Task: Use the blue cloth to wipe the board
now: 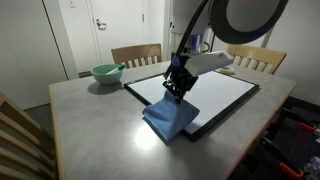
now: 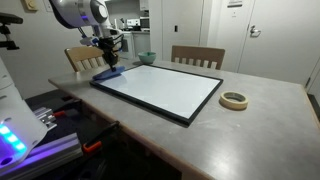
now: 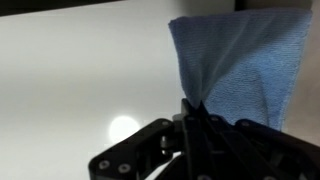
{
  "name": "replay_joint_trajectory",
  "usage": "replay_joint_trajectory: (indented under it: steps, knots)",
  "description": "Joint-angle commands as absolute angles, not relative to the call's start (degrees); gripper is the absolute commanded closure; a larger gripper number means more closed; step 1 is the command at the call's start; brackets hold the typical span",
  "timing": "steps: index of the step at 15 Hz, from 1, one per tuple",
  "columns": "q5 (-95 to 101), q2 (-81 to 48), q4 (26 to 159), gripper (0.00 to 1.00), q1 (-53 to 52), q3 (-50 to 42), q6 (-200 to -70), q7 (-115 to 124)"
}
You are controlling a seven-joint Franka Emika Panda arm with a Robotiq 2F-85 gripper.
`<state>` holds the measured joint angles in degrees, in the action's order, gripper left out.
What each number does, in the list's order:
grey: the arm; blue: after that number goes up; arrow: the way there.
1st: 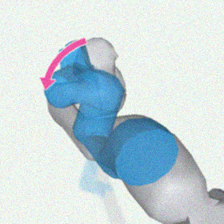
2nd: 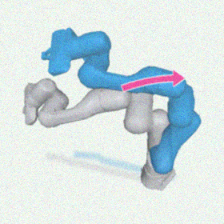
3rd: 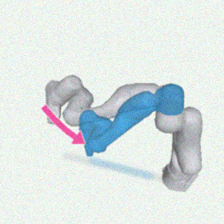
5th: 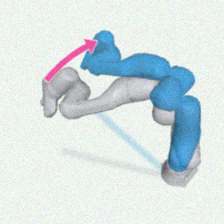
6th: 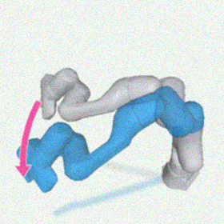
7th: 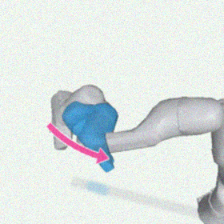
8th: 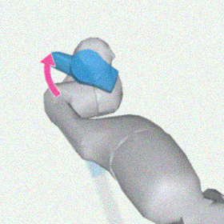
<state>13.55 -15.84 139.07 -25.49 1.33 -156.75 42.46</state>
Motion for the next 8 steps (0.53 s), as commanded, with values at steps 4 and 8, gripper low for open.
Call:
replay_joint_trajectory:
  steps: [4,8]
  knots:
    - [19.55,-20.87,138.02,0.99,-21.95,-4.55,-163.20,41.40]
    - [16.48,-23.45,137.09,0.99,-19.25,-4.53,-164.16,35.79]
